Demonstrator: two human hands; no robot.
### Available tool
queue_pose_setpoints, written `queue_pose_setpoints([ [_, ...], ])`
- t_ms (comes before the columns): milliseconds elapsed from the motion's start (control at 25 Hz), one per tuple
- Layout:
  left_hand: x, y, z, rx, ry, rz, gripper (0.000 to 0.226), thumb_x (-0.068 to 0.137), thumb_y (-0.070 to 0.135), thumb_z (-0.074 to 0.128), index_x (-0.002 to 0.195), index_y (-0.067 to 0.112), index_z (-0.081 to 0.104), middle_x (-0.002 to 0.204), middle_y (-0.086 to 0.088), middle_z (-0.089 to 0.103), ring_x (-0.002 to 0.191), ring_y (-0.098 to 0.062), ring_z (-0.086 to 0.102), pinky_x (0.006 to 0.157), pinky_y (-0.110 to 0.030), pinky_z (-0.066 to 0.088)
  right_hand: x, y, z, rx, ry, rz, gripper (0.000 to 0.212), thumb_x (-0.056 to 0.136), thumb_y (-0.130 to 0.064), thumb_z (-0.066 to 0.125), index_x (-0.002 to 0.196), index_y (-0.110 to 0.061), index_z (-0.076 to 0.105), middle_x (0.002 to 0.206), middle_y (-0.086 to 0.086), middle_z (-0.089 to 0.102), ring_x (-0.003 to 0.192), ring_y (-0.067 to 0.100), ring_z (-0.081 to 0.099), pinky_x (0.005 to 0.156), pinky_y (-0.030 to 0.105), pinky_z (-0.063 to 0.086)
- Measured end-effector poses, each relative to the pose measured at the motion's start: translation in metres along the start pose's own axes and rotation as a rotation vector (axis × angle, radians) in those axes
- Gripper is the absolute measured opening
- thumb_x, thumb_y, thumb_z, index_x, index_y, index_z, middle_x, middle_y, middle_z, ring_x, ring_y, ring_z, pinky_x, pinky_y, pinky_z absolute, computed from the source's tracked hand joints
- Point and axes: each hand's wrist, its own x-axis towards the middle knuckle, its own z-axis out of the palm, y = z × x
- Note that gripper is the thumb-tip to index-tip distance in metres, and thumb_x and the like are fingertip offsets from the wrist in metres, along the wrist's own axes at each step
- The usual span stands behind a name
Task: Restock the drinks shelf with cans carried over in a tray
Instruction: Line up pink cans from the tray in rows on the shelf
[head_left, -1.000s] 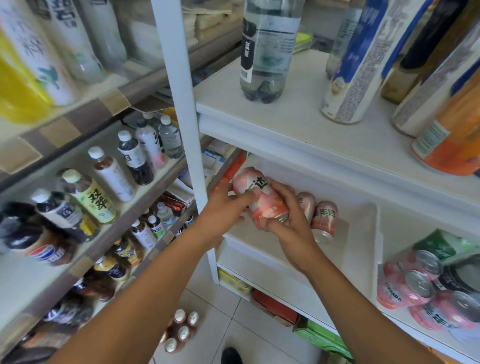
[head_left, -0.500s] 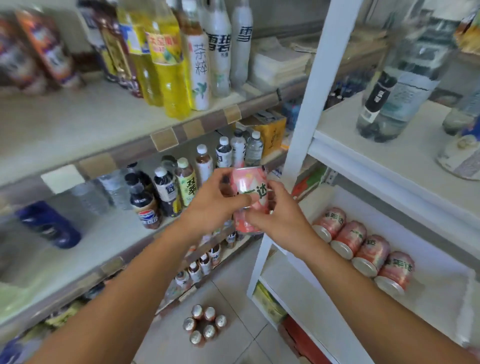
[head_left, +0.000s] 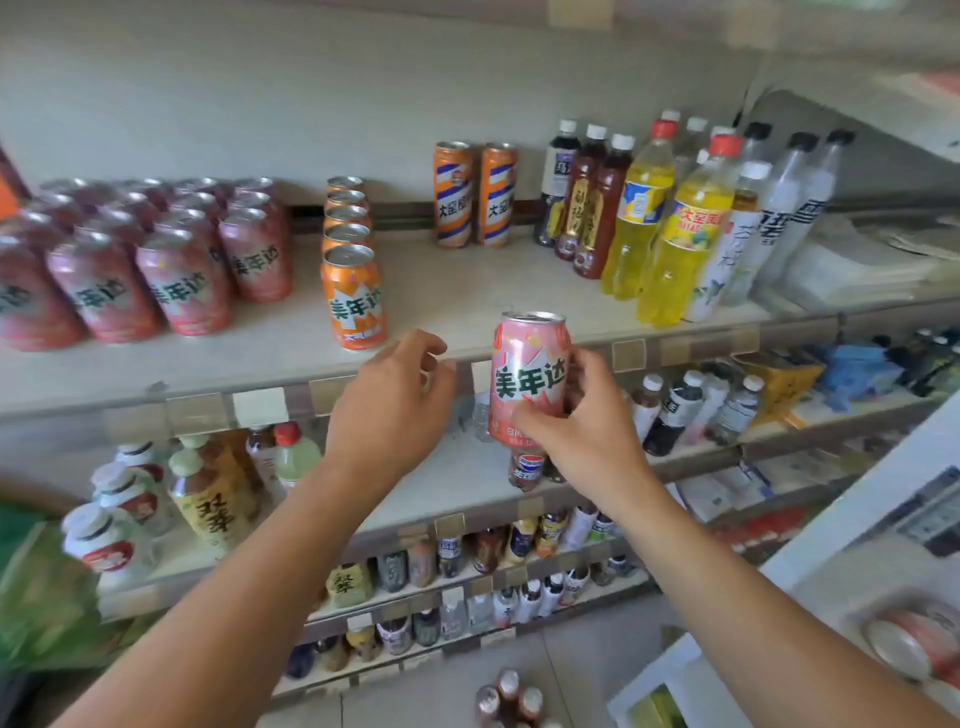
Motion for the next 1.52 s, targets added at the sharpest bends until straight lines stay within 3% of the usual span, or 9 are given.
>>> queue_pose_setpoints([
  [200, 0.003, -0.062, -0.082, 0.196, 0.07, -0.008, 0.028, 0.095, 0.038, 0.047, 0.117, 0.024, 0.057, 0.11, 0.002, 0.063, 0.094, -0.024, 0.06, 0.078, -0.04, 0.051, 0.006, -0.048, 0.087, 0.046, -0.057, -0.085, 0.061, 0.072, -0.019, 0.082, 0.119, -0.035, 0.045, 0.101, -0.02, 0.062, 0.091, -0.004, 0.063, 0.077, 0.022, 0.054],
  [440, -0.008, -0.131, -0.161, 0.285, 0.098, -0.077, 0.03, 0.095, 0.04, 0.046, 0.12, 0.025, 0.054, 0.113, 0.006, 0.061, 0.096, -0.021, 0.06, 0.077, -0.038, 0.051, 0.002, -0.082, 0.177, 0.06, -0.081, -0.124, 0.06, 0.072, -0.025, 0.084, 0.117, -0.034, 0.046, 0.099, -0.021, 0.062, 0.091, -0.002, 0.063, 0.075, 0.02, 0.053],
  [560, -0.013, -0.156, -0.181, 0.307, 0.098, -0.089, 0.03, 0.095, 0.041, 0.045, 0.119, 0.025, 0.053, 0.113, 0.007, 0.061, 0.096, -0.021, 0.06, 0.076, -0.038, 0.051, 0.003, -0.094, 0.212, 0.03, -0.07, -0.146, 0.062, 0.073, -0.029, 0.084, 0.122, -0.03, 0.047, 0.102, -0.021, 0.061, 0.09, -0.007, 0.06, 0.067, 0.011, 0.047],
  [760, -0.003, -0.174, -0.188, 0.291, 0.1, -0.069, 0.03, 0.095, 0.041, 0.046, 0.119, 0.025, 0.054, 0.111, 0.005, 0.062, 0.094, -0.021, 0.061, 0.076, -0.039, 0.053, 0.029, -0.105, 0.245, 0.001, -0.042, -0.171, 0.06, 0.073, -0.024, 0.084, 0.123, -0.022, 0.051, 0.1, -0.021, 0.06, 0.09, -0.005, 0.061, 0.067, 0.009, 0.044],
  [920, 0.017, -0.179, -0.183, 0.296, 0.092, -0.053, 0.031, 0.095, 0.041, 0.045, 0.12, 0.025, 0.054, 0.115, 0.005, 0.061, 0.098, -0.02, 0.06, 0.077, -0.039, 0.052, 0.055, -0.101, 0.26, -0.027, -0.023, -0.187, 0.059, 0.074, -0.023, 0.084, 0.119, -0.028, 0.048, 0.096, -0.028, 0.055, 0.082, -0.018, 0.056, 0.064, 0.004, 0.043],
  [1040, 0.038, -0.185, -0.177, 0.323, 0.081, -0.044, 0.03, 0.096, 0.041, 0.044, 0.121, 0.026, 0.053, 0.115, 0.005, 0.061, 0.096, -0.02, 0.06, 0.072, -0.036, 0.051, 0.081, -0.095, 0.271, -0.06, -0.018, -0.173, 0.06, 0.073, -0.023, 0.084, 0.121, -0.023, 0.048, 0.1, -0.017, 0.057, 0.087, -0.003, 0.058, 0.065, 0.007, 0.04],
  [1120, 0.049, -0.187, -0.173, 0.331, 0.07, -0.047, 0.03, 0.096, 0.04, 0.044, 0.121, 0.026, 0.053, 0.115, 0.005, 0.06, 0.096, -0.019, 0.06, 0.068, -0.033, 0.048, 0.097, -0.091, 0.277, -0.099, -0.025, -0.143, 0.063, 0.073, -0.021, 0.083, 0.124, -0.017, 0.048, 0.104, -0.01, 0.056, 0.094, 0.009, 0.057, 0.07, 0.016, 0.041],
  [1240, 0.063, -0.191, -0.166, 0.35, 0.053, -0.052, 0.03, 0.096, 0.039, 0.044, 0.122, 0.027, 0.053, 0.117, 0.006, 0.06, 0.097, -0.02, 0.06, 0.068, -0.033, 0.046, 0.121, -0.082, 0.287, -0.157, -0.049, -0.12, 0.066, 0.072, -0.024, 0.084, 0.124, -0.014, 0.045, 0.108, -0.005, 0.055, 0.097, 0.013, 0.054, 0.079, 0.026, 0.042],
  [1520, 0.077, -0.203, -0.159, 0.411, 0.058, -0.037, 0.03, 0.096, 0.038, 0.043, 0.123, 0.028, 0.051, 0.119, 0.007, 0.058, 0.098, -0.02, 0.06, 0.067, -0.033, 0.048, 0.144, -0.069, 0.31, -0.19, -0.065, -0.167, 0.063, 0.069, -0.025, 0.086, 0.112, -0.022, 0.04, 0.113, 0.002, 0.054, 0.103, 0.018, 0.054, 0.081, 0.029, 0.043],
])
